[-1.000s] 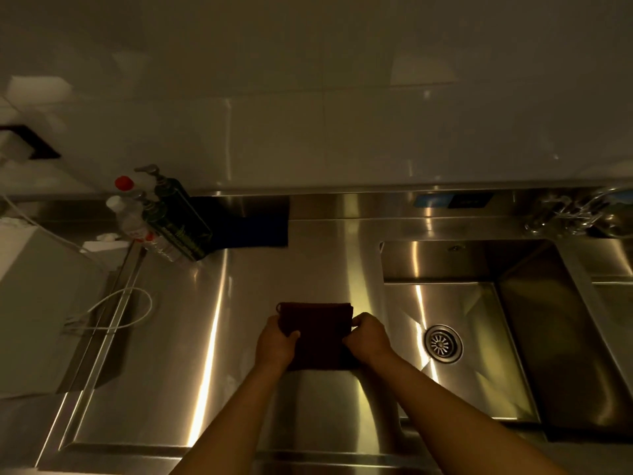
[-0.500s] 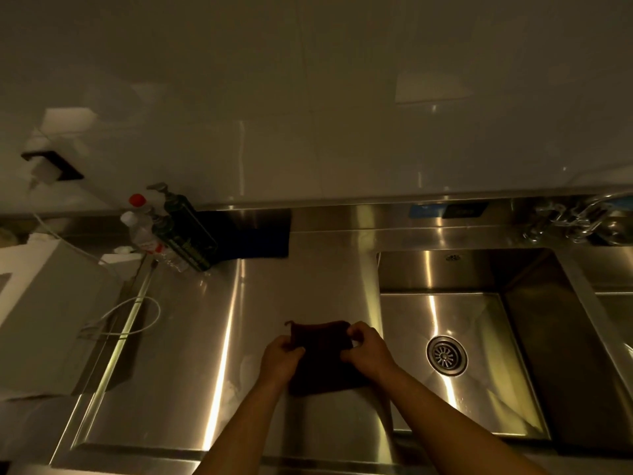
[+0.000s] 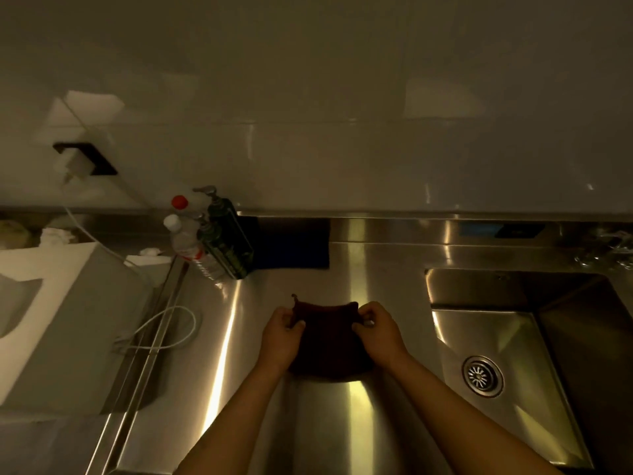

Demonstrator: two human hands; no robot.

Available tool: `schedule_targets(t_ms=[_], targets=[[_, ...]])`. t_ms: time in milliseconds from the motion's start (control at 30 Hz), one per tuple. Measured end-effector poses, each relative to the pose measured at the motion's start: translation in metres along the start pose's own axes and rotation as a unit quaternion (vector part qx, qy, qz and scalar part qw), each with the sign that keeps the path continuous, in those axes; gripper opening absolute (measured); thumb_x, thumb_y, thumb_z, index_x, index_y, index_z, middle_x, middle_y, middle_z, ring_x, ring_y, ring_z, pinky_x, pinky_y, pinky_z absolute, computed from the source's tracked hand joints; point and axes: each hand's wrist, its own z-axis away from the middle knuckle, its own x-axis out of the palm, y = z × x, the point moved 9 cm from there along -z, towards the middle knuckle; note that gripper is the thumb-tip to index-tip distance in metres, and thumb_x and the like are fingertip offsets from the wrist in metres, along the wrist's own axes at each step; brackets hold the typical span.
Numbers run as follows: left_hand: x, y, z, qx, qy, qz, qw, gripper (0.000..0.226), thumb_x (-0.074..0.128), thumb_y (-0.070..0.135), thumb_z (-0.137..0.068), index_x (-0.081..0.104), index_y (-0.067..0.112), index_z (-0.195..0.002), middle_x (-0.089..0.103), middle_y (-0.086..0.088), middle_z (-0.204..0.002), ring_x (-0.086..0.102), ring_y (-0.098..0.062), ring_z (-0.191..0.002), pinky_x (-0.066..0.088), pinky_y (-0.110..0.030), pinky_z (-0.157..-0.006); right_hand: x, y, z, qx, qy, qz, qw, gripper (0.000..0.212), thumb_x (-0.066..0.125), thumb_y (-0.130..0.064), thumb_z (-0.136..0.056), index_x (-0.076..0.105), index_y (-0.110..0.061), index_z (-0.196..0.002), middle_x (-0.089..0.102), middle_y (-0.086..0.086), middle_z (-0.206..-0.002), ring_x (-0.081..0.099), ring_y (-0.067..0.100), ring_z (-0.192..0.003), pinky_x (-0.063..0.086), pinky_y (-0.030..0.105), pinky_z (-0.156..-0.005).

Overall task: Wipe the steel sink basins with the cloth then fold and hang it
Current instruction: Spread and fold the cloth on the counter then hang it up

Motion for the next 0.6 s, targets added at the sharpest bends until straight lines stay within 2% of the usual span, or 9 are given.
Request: schedule_targets(t_ms=[67,167,267,367,500,600], targets=[[-0.026,0.005,-0.023,0.014,0.012,-0.009,1.000,0.010,0.067,0.013,-0.099,0.060,0.017,-0.105,0.069,0.002,-0.099,0.067,-0.015,-0.092,0.052,-0.025,-0.074,0.017,-0.020,-0.015,0.001,0.002,-0.016,1.000,0.020,0.068,-0.005,-0.087,0.059,-0.023,-0.093,0.068,-0.006,-0.092,0.065,0.007,-0.084,0.043,0.012,-0.065],[-0.057,0.014,-0.058,0.030,0.026,-0.023,0.999,0.016,0.067,0.012,-0.099,0.062,0.016,-0.114,0.067,0.005,-0.103,0.064,-0.012,-0.091,0.047,-0.015,-0.073,0.040,-0.047,-0.038,-0.004,0.006,-0.025,1.000,0.019,0.069,-0.006,-0.089,0.059,-0.021,-0.096,0.068,-0.004,-0.094,0.065,0.008,-0.085,0.044,0.015,-0.066],[-0.079,0.016,-0.090,0.033,0.045,-0.034,0.998,0.023,0.067,0.010,-0.099,0.064,0.009,-0.121,0.066,-0.002,-0.109,0.062,-0.019,-0.099,0.046,-0.025,-0.084,0.060,-0.065,-0.061,-0.008,0.007,-0.024,1.000,0.020,0.069,-0.005,-0.089,0.059,-0.021,-0.096,0.067,-0.001,-0.094,0.063,0.009,-0.082,0.044,0.018,-0.067],[-0.087,0.009,-0.118,0.024,0.050,-0.032,0.998,0.021,0.067,0.011,-0.099,0.063,0.007,-0.119,0.067,-0.004,-0.107,0.063,-0.021,-0.099,0.045,-0.028,-0.083,0.077,-0.072,-0.080,-0.002,0.019,-0.032,0.999,0.026,0.068,-0.001,-0.088,0.057,-0.025,-0.091,0.066,-0.001,-0.091,0.061,0.008,-0.078,0.044,0.018,-0.067],[-0.088,-0.002,-0.141,0.013,0.052,-0.034,0.998,0.012,0.068,0.013,-0.099,0.059,0.017,-0.107,0.065,0.004,-0.095,0.062,-0.019,-0.093,0.044,-0.023,-0.071,0.093,-0.068,-0.100,0.021,0.027,-0.028,0.999,0.030,0.067,0.000,-0.088,0.054,-0.027,-0.088,0.065,-0.001,-0.089,0.062,0.013,-0.079,0.044,0.021,-0.067],[-0.084,-0.012,-0.150,-0.001,0.045,-0.027,0.999,0.012,0.067,0.014,-0.099,0.058,0.018,-0.106,0.066,0.004,-0.093,0.065,-0.024,-0.096,0.048,-0.030,-0.079,0.098,-0.060,-0.109,0.035,0.031,-0.026,0.999,0.026,0.067,0.001,-0.087,0.056,-0.022,-0.090,0.066,0.001,-0.089,0.065,0.016,-0.082,0.047,0.025,-0.071]])
